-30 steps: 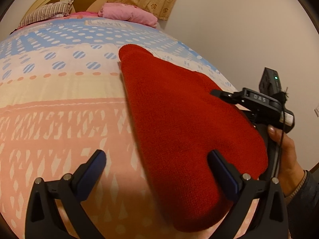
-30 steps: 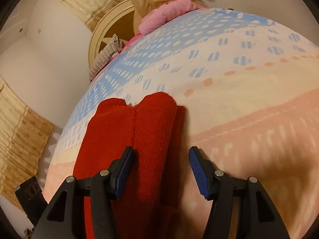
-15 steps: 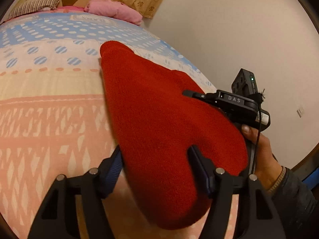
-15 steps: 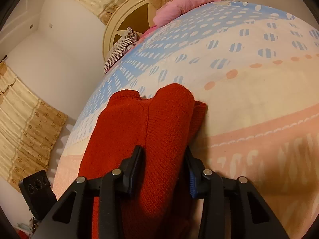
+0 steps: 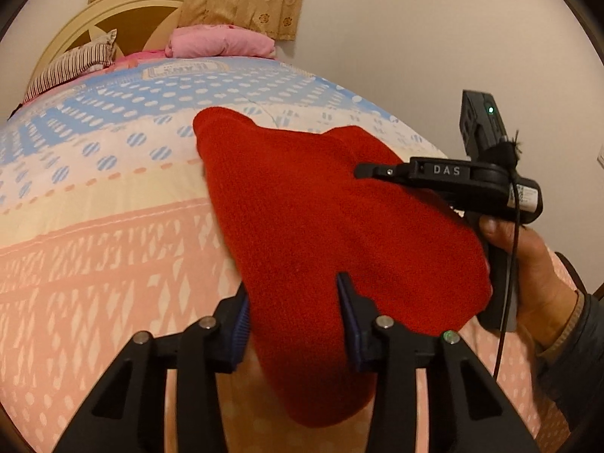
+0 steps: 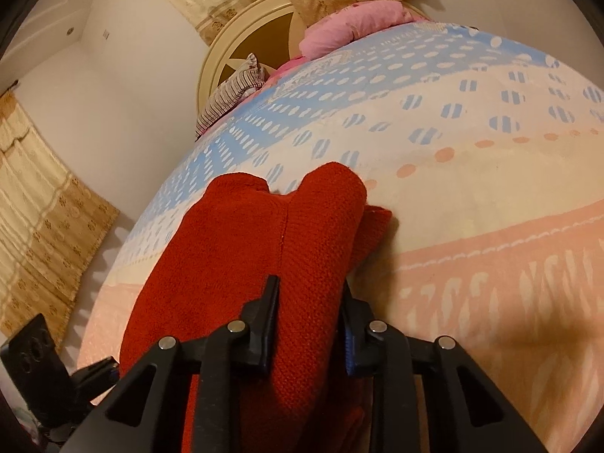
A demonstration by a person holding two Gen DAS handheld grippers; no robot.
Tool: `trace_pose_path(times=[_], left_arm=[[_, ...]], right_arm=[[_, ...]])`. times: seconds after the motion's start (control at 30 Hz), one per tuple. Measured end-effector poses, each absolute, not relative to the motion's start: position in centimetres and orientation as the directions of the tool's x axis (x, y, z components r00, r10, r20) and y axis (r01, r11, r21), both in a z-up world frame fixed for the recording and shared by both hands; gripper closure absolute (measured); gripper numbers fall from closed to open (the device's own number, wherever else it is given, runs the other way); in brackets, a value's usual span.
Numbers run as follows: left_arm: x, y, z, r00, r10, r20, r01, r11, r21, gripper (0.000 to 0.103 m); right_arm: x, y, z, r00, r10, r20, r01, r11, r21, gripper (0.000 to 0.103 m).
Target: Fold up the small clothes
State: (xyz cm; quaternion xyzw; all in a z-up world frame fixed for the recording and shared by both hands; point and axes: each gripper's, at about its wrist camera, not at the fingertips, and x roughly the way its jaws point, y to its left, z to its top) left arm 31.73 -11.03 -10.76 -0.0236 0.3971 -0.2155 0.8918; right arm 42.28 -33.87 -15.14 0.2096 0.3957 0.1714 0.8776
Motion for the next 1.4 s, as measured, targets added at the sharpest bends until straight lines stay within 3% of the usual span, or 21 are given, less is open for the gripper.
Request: trace_pose_path(times=[0.57,1.4], left_arm=[[26.7,-7.2,-8.6,0.622,-0.359,-0.696,0.340,0.924,-0.172,0.062],[20.7,2.9,-6.8,0.730,-0.244,-0.639,0.179,0.970,-0.165,0.063]], right_arm=[[37.5,-27.6,-12.6,0.610,0.551,-0.570,-0.217,0.808,0.548,0.075],[35.1,-12.1,-11.9,0.466,0.714,-0.522,-0.395,0.697,0.599,0.076]])
